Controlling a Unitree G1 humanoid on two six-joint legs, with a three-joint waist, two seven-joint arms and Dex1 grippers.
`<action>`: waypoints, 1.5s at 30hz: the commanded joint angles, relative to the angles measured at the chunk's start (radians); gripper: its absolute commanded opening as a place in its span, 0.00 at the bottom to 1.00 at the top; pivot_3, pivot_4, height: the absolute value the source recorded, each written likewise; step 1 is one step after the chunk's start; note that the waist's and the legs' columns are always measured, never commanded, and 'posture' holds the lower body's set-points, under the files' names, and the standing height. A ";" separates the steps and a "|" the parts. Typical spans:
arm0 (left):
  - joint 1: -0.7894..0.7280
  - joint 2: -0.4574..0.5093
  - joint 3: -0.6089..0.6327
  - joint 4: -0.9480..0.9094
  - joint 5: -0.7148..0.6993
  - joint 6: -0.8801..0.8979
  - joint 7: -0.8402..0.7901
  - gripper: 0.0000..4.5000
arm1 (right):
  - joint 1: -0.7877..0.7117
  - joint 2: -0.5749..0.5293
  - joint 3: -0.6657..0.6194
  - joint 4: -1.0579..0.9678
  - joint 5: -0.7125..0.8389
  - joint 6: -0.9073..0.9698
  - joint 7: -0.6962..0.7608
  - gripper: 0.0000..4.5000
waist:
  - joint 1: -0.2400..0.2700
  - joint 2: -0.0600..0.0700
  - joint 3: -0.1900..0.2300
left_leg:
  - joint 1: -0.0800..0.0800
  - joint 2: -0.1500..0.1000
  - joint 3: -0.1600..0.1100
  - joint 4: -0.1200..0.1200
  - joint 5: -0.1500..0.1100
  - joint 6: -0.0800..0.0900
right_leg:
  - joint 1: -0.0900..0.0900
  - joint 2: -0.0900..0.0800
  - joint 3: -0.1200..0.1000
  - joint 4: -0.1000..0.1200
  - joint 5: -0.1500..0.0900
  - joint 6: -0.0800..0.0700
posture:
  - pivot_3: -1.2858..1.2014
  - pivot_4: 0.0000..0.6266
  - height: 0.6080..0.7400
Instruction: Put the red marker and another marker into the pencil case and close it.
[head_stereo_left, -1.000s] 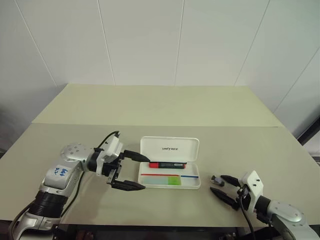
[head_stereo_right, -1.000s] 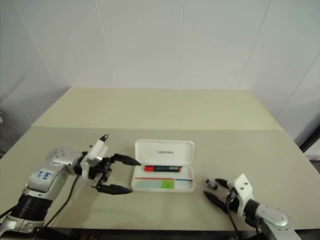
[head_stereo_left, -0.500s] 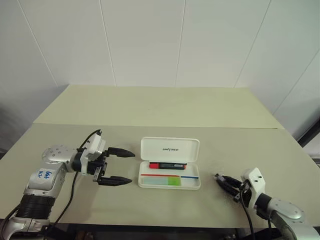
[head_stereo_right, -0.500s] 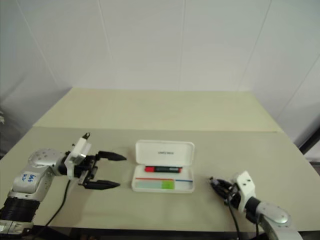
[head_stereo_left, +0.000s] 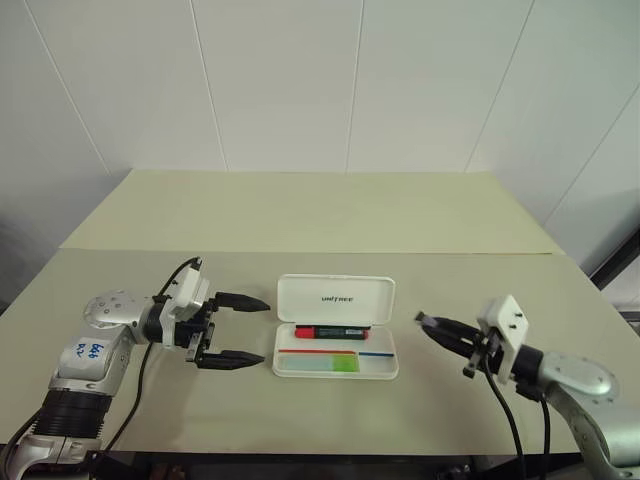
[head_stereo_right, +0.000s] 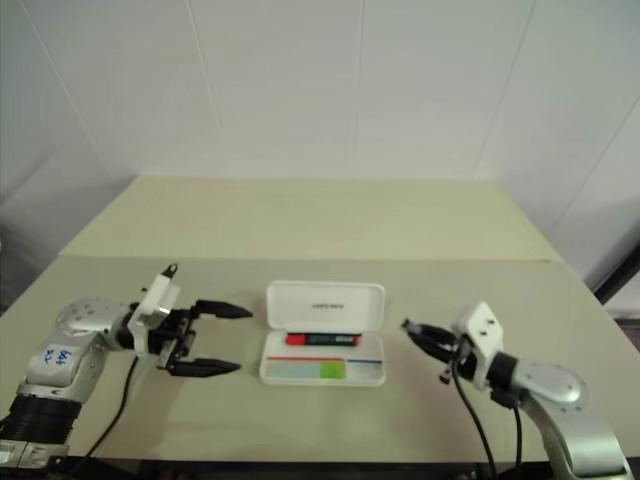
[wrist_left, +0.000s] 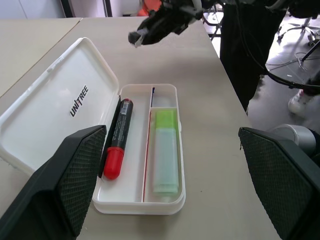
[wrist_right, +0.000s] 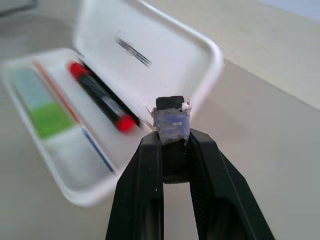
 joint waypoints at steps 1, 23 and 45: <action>0.005 0.002 0.030 -0.007 -0.016 -0.023 0.010 1.00 | -0.034 -0.031 0.053 -0.046 0.041 0.047 0.076 0.25 | 0.001 0.000 0.000 | 0.000 0.000 0.000 0.000 0.000 0.000 | 0.000 0.000 0.000 0.000 0.001 0.003 | 0.52 0.24 1.00; 0.083 0.003 0.055 -0.075 -0.024 -0.030 0.060 1.00 | -0.209 -0.030 0.228 0.245 -0.084 -0.028 0.299 0.25 | 0.002 0.000 0.000 | -0.001 0.000 0.000 -0.005 -0.001 0.000 | -0.003 -0.001 -0.001 -0.003 0.004 0.009 | 0.52 0.24 1.00; 0.038 -0.027 0.033 -0.020 -0.001 -0.062 0.060 1.00 | -0.183 -0.023 0.168 0.130 -0.048 0.023 0.255 1.00 | 0.002 0.000 0.000 | -0.001 0.000 0.000 -0.005 -0.001 0.000 | -0.003 -0.001 -0.001 -0.003 0.004 0.009 | 0.52 0.24 1.00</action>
